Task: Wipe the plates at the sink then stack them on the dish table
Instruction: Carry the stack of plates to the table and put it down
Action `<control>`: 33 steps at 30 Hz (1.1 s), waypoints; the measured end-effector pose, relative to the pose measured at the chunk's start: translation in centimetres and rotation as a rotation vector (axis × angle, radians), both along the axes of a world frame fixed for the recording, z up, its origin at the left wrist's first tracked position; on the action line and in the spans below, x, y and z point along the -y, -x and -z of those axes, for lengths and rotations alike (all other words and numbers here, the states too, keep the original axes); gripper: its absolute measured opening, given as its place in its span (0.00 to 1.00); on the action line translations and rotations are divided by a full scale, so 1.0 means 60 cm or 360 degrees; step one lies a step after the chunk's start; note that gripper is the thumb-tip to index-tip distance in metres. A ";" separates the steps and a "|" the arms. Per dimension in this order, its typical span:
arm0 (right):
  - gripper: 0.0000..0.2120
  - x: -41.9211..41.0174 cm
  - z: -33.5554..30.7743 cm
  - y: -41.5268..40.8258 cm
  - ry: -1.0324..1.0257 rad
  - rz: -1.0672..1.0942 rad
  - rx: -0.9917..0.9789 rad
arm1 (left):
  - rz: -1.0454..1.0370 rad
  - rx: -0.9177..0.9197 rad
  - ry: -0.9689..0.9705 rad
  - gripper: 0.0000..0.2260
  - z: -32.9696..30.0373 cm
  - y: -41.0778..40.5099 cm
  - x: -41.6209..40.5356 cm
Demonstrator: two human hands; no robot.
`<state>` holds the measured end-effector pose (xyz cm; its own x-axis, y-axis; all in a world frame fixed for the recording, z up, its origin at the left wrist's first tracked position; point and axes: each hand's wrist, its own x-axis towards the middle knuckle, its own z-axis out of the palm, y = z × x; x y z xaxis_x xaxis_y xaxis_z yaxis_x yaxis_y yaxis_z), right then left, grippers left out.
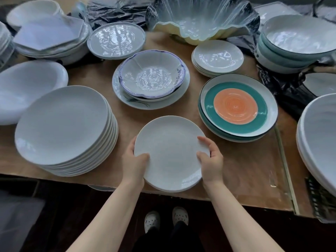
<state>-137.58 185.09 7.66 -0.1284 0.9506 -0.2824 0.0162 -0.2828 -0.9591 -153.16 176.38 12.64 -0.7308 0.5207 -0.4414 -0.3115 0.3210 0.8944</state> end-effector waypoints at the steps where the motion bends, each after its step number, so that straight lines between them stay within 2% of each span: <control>1: 0.22 0.000 0.000 0.000 0.0004 -0.0007 -0.0009 | -0.0002 0.0003 -0.0007 0.28 0.002 -0.001 0.000; 4: 0.25 -0.001 0.003 -0.002 0.0031 -0.0017 -0.0034 | 0.0001 0.0007 -0.0023 0.30 0.010 -0.003 0.000; 8: 0.23 -0.001 0.005 -0.002 0.0055 -0.0058 -0.0024 | 0.0018 -0.0065 -0.0039 0.29 0.025 0.002 0.001; 11: 0.24 -0.002 0.001 0.000 0.0002 -0.0125 0.0066 | 0.0175 -0.0240 0.0047 0.28 0.036 0.005 0.001; 13: 0.26 -0.005 -0.002 0.000 -0.0054 -0.0225 0.0156 | 0.0351 -0.0548 0.0254 0.30 0.042 0.013 0.001; 14: 0.27 -0.007 -0.003 -0.001 -0.0071 -0.0273 0.0187 | 0.0492 -0.0798 0.0380 0.32 0.044 0.018 0.002; 16: 0.27 -0.011 -0.005 -0.006 -0.0102 -0.0362 0.0276 | 0.0911 -0.1505 0.0589 0.34 0.049 0.026 0.003; 18: 0.27 -0.015 -0.010 -0.009 -0.0168 -0.0457 0.0473 | 0.1362 -0.2066 0.0564 0.32 0.052 0.030 -0.009; 20: 0.25 -0.019 -0.018 -0.011 -0.0299 -0.0546 0.0714 | 0.1706 -0.2275 0.0469 0.30 0.056 0.031 -0.034; 23: 0.23 -0.026 -0.037 -0.016 -0.0506 -0.0584 0.0916 | 0.2071 -0.2315 0.0643 0.30 0.065 0.039 -0.081; 25: 0.22 -0.033 -0.055 -0.024 -0.0555 -0.0568 0.0943 | 0.2166 -0.2240 0.0734 0.31 0.076 0.047 -0.098; 29: 0.20 -0.053 -0.106 -0.041 -0.0651 -0.0488 0.0909 | 0.2075 -0.2190 0.0799 0.33 0.086 0.067 -0.103; 33: 0.19 -0.074 -0.157 -0.044 -0.0766 -0.0465 0.0905 | 0.1969 -0.2205 0.0761 0.34 0.051 0.083 -0.103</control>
<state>-134.96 189.54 17.11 -0.3508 0.9349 0.0533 0.5490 0.2515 -0.7971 -158.15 182.56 9.58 -0.0171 0.9788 -0.2041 0.9975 0.0306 0.0631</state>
